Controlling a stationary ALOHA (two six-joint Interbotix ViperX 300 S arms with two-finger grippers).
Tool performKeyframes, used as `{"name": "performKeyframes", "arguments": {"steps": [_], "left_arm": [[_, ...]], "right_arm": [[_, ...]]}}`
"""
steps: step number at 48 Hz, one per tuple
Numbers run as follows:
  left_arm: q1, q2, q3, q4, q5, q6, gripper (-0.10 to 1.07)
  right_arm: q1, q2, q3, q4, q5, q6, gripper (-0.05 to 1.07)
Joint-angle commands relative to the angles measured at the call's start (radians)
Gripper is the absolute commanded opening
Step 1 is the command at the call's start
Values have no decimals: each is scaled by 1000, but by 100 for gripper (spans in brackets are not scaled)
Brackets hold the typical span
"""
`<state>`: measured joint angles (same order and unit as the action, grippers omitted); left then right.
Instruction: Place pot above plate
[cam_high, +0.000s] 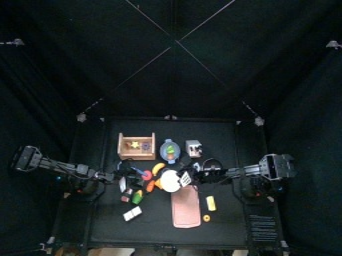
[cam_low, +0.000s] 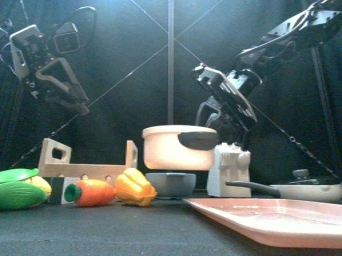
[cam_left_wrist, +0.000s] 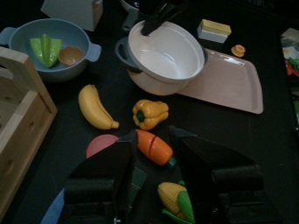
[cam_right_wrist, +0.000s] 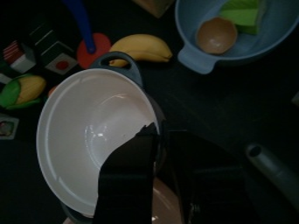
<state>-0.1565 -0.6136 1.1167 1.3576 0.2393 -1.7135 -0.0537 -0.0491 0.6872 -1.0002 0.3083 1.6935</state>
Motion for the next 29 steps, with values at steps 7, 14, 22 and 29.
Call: {"name": "performKeyframes", "arguments": {"steps": [7, 14, 22, 29], "left_arm": [[-3, 2, -14, 2, 0, -2, 75], [-3, 2, -14, 2, 0, -2, 75], [-2, 2, -14, 2, 0, -2, 75], [-3, 2, -12, 2, 0, -2, 75]], "right_arm": [[-46, -40, 28, -6, -2, 2, 54], [-60, -38, 51, -6, -2, 2, 54], [-87, -37, 64, -5, -2, 3, 54], [-109, -28, 66, -9, -3, 3, 54]]}}
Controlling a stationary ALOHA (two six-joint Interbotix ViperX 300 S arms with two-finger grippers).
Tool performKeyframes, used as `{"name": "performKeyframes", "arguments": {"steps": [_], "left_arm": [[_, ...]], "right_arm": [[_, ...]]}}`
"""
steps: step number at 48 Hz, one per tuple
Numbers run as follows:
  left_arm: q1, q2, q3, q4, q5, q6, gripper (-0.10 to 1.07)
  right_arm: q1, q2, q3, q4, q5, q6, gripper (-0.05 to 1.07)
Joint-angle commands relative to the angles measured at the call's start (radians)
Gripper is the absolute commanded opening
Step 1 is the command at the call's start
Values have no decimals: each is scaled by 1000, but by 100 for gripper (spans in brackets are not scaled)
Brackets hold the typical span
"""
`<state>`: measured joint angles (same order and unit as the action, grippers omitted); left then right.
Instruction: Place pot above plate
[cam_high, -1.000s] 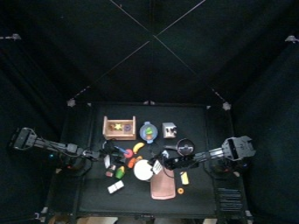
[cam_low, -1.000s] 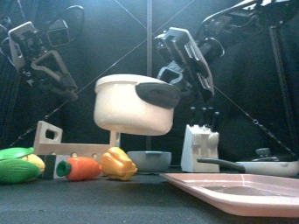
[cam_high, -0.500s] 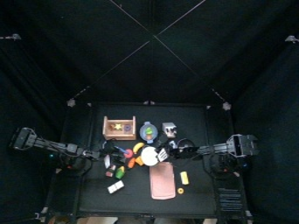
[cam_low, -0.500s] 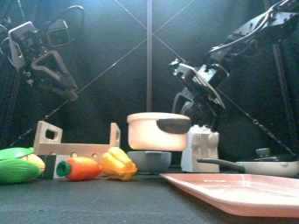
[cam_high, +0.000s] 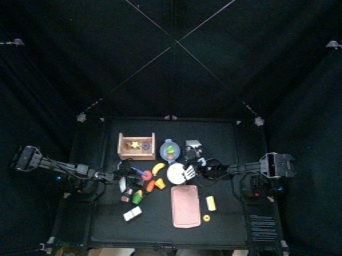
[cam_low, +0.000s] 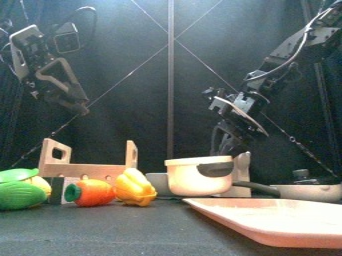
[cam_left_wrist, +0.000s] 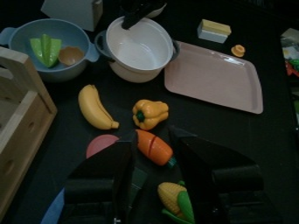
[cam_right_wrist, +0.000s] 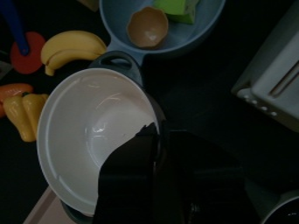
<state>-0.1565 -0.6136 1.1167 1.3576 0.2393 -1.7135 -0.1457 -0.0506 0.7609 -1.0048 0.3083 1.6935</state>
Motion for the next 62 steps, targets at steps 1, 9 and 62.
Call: {"name": "performKeyframes", "arguments": {"steps": [1, 9, 62], "left_arm": [[-3, 2, -12, 2, 0, -2, 75], [-3, 2, -9, 2, 0, -2, 75], [-2, 2, -6, 0, 2, -2, 75]], "right_arm": [[-21, -25, -8, -5, -2, 3, 54], [-28, -12, -8, -5, -8, 2, 54], [-15, 15, -34, 26, -9, 3, 54]]}}
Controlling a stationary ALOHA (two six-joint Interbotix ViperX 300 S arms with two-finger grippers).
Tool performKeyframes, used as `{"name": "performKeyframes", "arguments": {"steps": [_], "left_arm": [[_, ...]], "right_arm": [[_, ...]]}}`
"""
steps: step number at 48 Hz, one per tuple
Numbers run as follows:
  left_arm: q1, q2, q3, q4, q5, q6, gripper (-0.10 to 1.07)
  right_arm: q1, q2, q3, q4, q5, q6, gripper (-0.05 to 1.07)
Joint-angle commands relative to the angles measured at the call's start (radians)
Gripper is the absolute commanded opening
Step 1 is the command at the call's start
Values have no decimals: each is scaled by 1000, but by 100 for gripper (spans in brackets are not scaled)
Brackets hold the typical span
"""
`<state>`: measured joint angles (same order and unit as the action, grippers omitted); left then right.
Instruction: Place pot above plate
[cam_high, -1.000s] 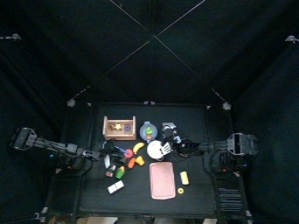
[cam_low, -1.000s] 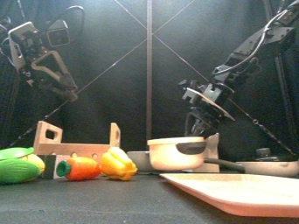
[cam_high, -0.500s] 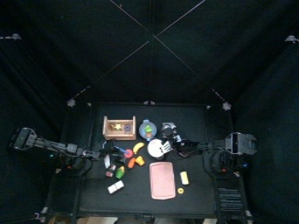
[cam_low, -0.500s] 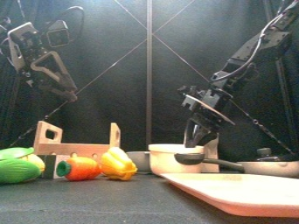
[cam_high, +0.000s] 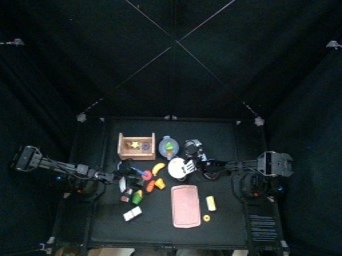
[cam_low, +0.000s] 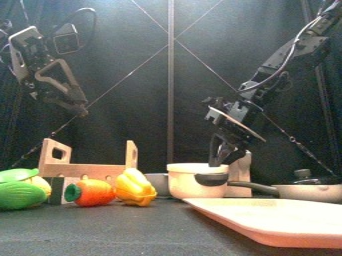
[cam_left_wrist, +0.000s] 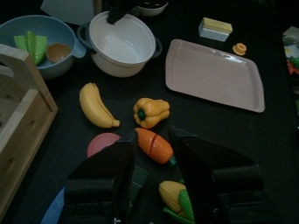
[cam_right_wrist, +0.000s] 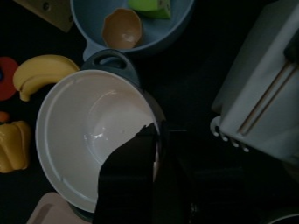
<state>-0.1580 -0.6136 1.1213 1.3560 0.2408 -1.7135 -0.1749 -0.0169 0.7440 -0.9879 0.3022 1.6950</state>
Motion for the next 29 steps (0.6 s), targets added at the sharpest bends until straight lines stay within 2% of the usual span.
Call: {"name": "performKeyframes", "arguments": {"steps": [1, 29], "left_arm": [[0, 2, -11, 2, 0, -2, 75], [0, 2, -12, 0, -2, -2, 75]], "right_arm": [[17, -18, -17, 11, -3, 2, 54], [35, -5, -17, 6, 5, 3, 56]]}}
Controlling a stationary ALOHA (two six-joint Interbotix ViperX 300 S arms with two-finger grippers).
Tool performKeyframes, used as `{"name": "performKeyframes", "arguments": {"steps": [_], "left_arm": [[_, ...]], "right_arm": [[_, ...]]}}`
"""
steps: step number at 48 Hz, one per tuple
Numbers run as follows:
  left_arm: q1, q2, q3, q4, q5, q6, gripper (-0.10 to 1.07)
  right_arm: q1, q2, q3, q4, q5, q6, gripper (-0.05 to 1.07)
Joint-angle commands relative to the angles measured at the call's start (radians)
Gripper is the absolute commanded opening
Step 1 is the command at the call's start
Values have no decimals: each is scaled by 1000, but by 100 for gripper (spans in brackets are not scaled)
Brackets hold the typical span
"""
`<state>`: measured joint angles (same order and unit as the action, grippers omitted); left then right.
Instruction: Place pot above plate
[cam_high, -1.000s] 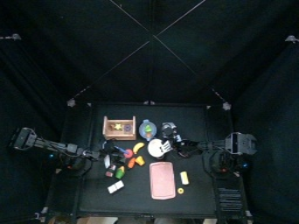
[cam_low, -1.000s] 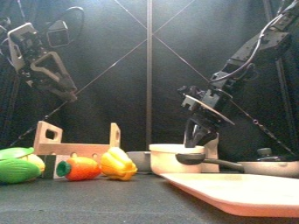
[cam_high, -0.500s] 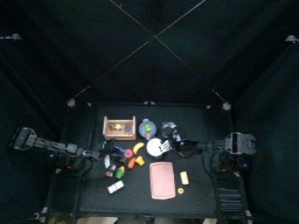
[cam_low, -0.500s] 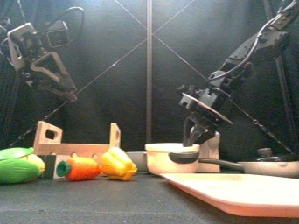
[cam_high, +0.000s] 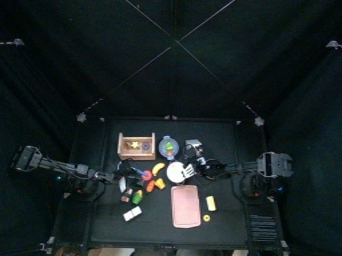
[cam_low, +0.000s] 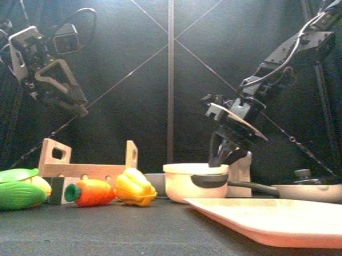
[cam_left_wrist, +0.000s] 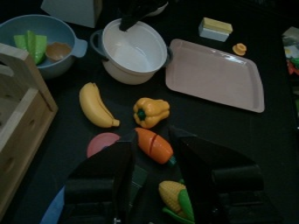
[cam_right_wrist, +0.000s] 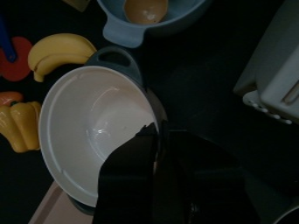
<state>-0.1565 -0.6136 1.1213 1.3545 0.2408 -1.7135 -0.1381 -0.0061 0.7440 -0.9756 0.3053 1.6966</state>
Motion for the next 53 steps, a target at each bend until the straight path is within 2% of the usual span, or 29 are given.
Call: {"name": "performKeyframes", "arguments": {"steps": [1, 22, 41, 53], "left_arm": [[-2, 2, -11, 3, -2, -2, 75], [-2, 0, -11, 2, -2, -2, 75], [-2, 2, -11, 2, -2, -2, 75], [-2, 2, -11, -9, -3, -2, 75]], "right_arm": [[-2, -15, -17, -8, 2, 2, 56], [9, -14, -23, -6, 15, 0, 77], [43, -66, -25, -6, 17, -3, 77], [97, -130, -9, -12, 17, -3, 77]]}}
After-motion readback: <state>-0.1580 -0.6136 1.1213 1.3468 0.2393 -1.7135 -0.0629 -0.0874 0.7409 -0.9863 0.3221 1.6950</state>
